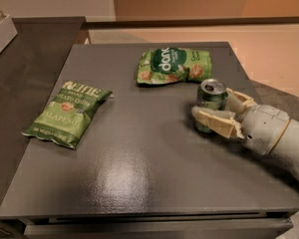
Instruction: Place green can upright
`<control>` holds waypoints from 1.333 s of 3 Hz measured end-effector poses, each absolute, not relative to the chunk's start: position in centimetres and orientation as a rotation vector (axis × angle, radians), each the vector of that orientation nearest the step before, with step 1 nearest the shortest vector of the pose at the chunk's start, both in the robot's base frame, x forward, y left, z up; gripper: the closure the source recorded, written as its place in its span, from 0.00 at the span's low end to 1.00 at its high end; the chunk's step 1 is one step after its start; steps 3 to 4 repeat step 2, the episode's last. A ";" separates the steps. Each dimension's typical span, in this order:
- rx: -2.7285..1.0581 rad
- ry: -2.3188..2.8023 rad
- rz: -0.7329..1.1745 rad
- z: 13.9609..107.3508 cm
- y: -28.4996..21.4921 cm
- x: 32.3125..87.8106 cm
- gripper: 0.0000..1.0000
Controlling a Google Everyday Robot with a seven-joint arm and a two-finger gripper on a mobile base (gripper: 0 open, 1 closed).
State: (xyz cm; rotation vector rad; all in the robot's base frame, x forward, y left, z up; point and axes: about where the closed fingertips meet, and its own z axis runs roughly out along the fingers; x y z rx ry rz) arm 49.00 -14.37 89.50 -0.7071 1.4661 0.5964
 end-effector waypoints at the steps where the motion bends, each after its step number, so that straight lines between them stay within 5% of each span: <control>1: -0.710 1.465 0.598 89.5 -14.2 49.0 0.00; 4: -0.710 1.465 0.598 89.5 -14.2 49.0 0.00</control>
Offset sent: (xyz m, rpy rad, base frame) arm 0.0000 0.0012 0.0004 -0.0006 -0.0004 0.0024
